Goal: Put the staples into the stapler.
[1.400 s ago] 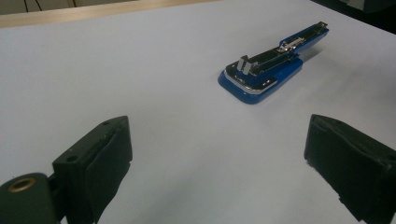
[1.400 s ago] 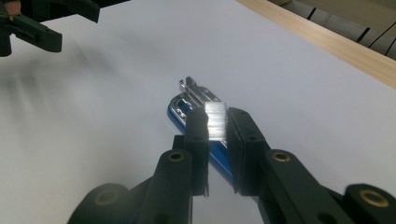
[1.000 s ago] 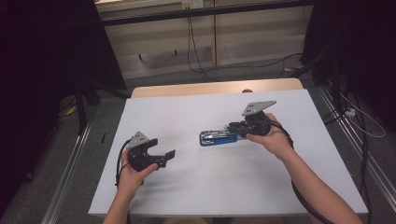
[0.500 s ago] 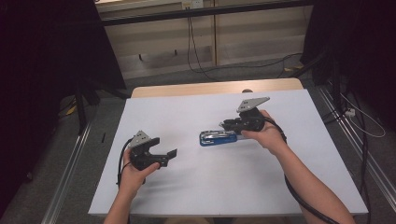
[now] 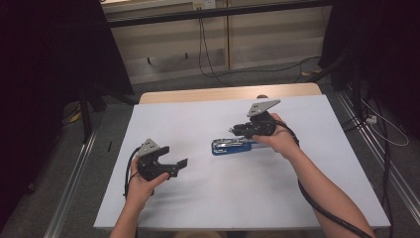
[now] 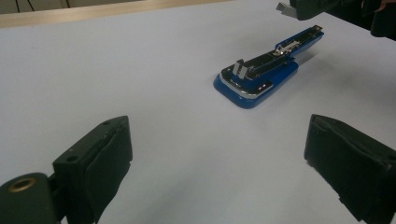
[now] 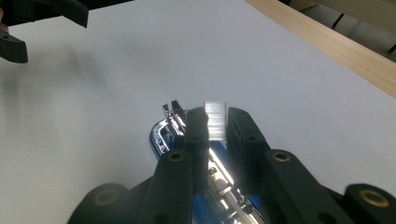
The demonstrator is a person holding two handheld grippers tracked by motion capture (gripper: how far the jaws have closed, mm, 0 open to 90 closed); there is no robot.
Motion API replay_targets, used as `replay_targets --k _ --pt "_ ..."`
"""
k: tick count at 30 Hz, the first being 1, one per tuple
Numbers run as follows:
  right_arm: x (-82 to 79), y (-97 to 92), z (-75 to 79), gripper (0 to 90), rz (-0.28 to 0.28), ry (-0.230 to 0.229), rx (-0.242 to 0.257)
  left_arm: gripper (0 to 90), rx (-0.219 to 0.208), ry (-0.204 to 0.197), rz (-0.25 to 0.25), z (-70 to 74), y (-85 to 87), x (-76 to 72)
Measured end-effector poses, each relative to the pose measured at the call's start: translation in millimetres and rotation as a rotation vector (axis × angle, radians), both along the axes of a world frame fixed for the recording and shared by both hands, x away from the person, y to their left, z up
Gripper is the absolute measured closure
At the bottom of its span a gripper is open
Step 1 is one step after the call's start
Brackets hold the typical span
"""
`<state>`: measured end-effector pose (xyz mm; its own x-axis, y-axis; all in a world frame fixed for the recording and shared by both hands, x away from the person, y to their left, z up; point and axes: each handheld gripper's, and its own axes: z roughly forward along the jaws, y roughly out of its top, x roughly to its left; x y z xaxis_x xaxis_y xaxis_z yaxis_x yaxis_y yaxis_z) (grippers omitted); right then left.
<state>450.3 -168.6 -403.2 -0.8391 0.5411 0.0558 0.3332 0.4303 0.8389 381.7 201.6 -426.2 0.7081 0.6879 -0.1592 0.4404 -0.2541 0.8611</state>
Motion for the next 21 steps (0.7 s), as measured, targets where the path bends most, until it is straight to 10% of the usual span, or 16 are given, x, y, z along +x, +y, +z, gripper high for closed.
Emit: replay_targets --k 21 --pt "14.4 1.9 0.2 79.4 0.059 0.009 -0.02 7.9 -0.007 0.012 0.012 0.4 1.9 -0.8"
